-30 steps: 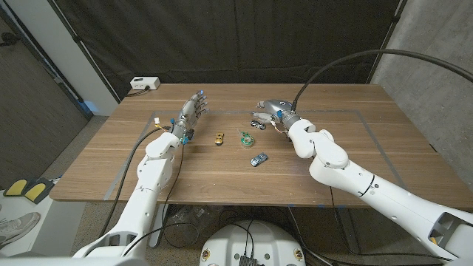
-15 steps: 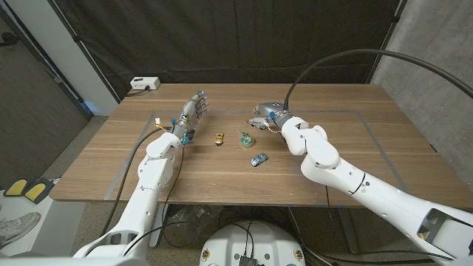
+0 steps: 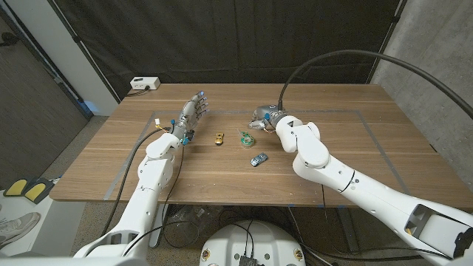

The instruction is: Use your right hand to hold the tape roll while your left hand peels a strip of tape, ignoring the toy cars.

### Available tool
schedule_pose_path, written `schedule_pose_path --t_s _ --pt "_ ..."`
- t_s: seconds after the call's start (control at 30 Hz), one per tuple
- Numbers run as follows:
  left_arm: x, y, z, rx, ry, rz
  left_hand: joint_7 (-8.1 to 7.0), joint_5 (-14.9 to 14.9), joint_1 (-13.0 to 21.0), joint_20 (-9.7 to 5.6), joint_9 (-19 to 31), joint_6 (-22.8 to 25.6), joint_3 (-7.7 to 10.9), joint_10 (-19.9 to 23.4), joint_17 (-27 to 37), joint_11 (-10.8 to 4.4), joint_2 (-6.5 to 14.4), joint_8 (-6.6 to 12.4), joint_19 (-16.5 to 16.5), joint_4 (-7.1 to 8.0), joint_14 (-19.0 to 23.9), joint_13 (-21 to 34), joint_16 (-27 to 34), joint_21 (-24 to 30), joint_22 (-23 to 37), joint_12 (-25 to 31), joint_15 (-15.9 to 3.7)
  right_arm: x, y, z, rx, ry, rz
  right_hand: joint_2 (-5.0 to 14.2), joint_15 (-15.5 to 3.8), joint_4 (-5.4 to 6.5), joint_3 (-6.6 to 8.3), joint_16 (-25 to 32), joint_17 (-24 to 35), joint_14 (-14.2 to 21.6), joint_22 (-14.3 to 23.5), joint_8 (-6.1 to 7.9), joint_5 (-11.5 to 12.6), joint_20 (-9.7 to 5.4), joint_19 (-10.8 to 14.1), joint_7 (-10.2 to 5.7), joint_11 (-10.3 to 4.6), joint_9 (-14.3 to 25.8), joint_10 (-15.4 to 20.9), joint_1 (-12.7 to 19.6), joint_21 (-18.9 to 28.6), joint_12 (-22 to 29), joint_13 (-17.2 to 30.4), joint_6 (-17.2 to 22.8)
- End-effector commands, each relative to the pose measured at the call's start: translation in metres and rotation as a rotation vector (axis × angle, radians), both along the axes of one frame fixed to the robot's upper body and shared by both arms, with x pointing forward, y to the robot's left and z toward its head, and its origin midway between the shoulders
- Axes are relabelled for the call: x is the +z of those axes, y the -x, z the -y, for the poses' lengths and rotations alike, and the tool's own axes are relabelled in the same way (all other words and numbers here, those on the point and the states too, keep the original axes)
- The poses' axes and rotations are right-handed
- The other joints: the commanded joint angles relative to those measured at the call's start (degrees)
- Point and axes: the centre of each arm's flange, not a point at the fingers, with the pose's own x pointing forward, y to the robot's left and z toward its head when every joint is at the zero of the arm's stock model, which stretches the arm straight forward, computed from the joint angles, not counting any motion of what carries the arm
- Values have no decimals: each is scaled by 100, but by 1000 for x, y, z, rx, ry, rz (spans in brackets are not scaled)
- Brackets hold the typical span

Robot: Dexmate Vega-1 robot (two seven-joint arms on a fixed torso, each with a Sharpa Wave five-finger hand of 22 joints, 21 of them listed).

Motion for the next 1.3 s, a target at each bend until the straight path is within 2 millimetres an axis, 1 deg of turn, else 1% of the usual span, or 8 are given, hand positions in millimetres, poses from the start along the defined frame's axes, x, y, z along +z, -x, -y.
schedule_pose_path --t_s 0.03,0.37,0.4,0.63,0.8,0.97,1.03,1.3 --pt "0 1 -1 1 -4 -2 -26 0 3 41 17 37 7 56 21 9 1 11 3 35 29 22 -4 0 17 3 35 -5 -9 -12 -32 33 -71 -64 -677 -1 -94 78 66 54 11 17 33 -9 46 22 -3 28 28 44 19 19 27 20" --pt "0 0 -3 4 -4 -4 -23 1 -10 36 17 42 6 61 24 9 0 7 10 35 29 24 -16 -8 17 -6 26 -9 -13 -18 -33 44 -80 -184 -685 16 -222 189 162 161 13 44 67 -16 45 87 -25 33 164 32 24 91 71 132" --pt "0 0 -3 4 -3 -4 -22 2 -11 35 17 42 7 61 24 16 0 7 8 35 28 24 -17 -9 17 -7 31 -9 -14 -18 -34 43 -79 -211 -701 9 -234 207 166 203 14 56 78 -21 53 103 12 35 222 46 28 118 79 171" --pt "-1 0 -4 5 -1 -6 -19 3 -20 30 17 50 6 68 26 9 -1 6 4 35 25 25 -27 -19 18 -12 25 -11 -23 -24 -35 53 -69 -284 -774 -5 -285 429 243 672 25 159 163 -44 231 128 -41 46 581 175 111 288 141 529" --pt "-1 -1 -4 7 -1 -6 -23 3 -25 31 17 59 6 73 27 17 -2 7 8 34 28 26 -30 -21 18 -15 28 -14 -27 -28 -50 61 -58 -324 -778 14 -313 438 255 712 31 95 188 1 295 175 -53 44 648 175 145 321 161 418" --pt "-1 -2 -5 6 0 -6 -17 4 -32 37 17 66 6 81 28 30 -2 7 10 34 30 27 -34 -26 18 -17 34 -17 -28 -31 -60 69 -44 -348 -775 33 -333 413 259 674 34 56 203 12 290 156 -57 43 603 160 150 308 174 350" --pt "0 -3 -5 5 -1 -6 -16 5 -33 30 17 69 6 82 28 28 -2 8 14 34 32 27 -34 -25 19 -17 34 -19 -29 -32 -68 80 -41 -368 -766 27 -335 358 253 577 35 31 220 12 279 153 -92 41 527 183 151 280 183 307" --pt "1 -6 -5 2 -1 -7 -18 6 -42 36 17 80 5 87 29 25 -6 7 12 33 35 28 -40 -34 19 -23 25 -28 -33 -35 -110 123 -40 -341 -818 -63 -240 309 233 566 37 22 292 -3 289 81 -157 42 470 454 169 263 203 317"
